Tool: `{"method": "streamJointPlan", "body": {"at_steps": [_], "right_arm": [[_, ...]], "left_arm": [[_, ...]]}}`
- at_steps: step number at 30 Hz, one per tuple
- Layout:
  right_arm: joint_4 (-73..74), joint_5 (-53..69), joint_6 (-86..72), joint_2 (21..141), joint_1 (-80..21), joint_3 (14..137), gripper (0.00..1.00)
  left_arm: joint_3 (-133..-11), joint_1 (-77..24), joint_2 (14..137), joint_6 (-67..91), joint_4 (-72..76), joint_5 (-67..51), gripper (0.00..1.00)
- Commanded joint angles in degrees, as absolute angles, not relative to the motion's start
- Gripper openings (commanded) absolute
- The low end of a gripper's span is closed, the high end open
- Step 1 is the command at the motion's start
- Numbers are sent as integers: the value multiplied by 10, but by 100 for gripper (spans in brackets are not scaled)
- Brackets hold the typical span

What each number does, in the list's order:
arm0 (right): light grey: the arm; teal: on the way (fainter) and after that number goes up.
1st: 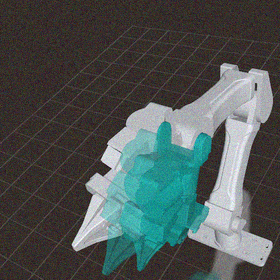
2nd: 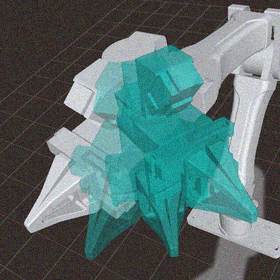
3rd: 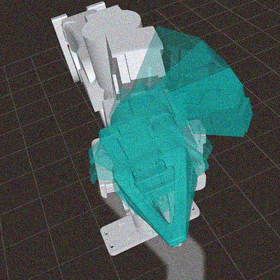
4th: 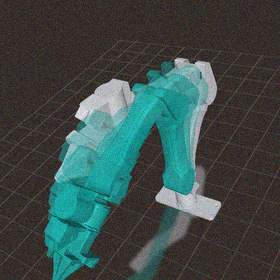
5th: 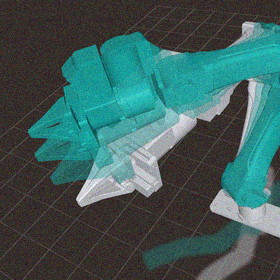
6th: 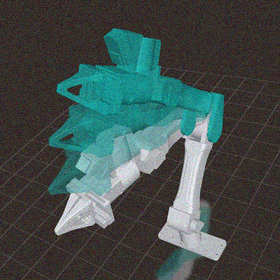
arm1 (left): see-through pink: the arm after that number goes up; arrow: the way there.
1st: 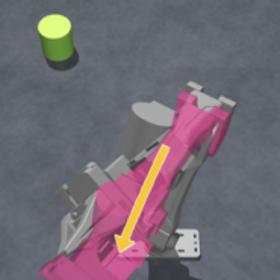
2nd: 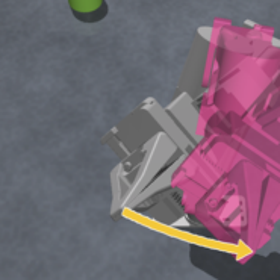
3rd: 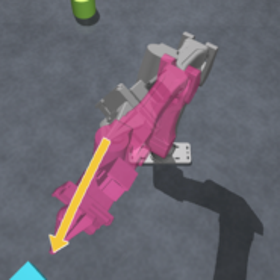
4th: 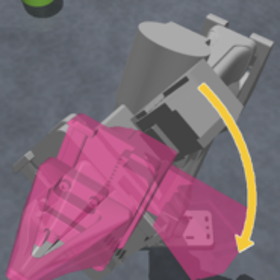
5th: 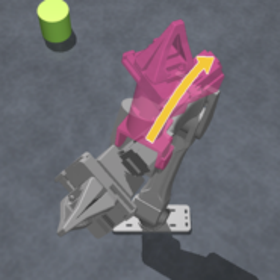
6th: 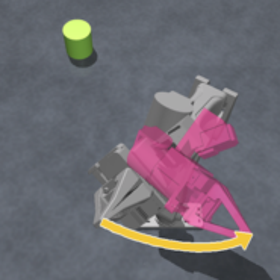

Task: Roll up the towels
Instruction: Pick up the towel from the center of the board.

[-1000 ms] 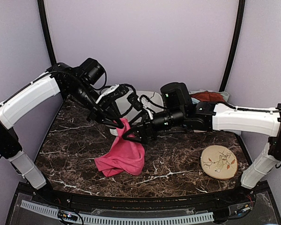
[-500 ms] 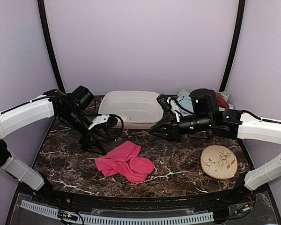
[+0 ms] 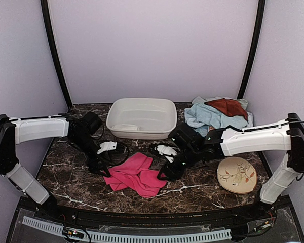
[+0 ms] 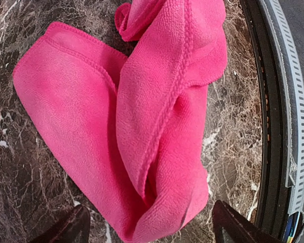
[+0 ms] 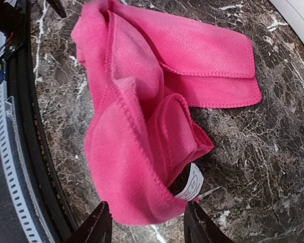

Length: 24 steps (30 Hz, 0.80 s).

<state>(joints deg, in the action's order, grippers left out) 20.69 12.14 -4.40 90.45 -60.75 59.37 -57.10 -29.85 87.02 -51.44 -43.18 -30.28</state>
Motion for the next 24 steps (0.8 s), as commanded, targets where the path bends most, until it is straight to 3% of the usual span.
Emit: {"method": "streamJointPlan", "body": {"at_steps": [1,7,9,10,11,24], "right_arm": [[223,109,-11,964,-608,640,47],[217,103,-9,976,-608,632,37],[205,115,-11,974,-608,626,19],[206,120,-12,974,-608,627,5],[210,123,-16,976,-608,631,0],[251,65,-67,811,-606,616,0]], "left_arm": [[-570,-299,870,-520,-408,-315,85],[-581,-295,840,-529,-435,-354,84],[-576,-295,824,-532,-439,-364,84],[-572,-295,820,-531,-439,-373,84],[-570,-295,815,-529,-438,-381,84],[-596,-376,876,-465,-314,-332,79]]}}
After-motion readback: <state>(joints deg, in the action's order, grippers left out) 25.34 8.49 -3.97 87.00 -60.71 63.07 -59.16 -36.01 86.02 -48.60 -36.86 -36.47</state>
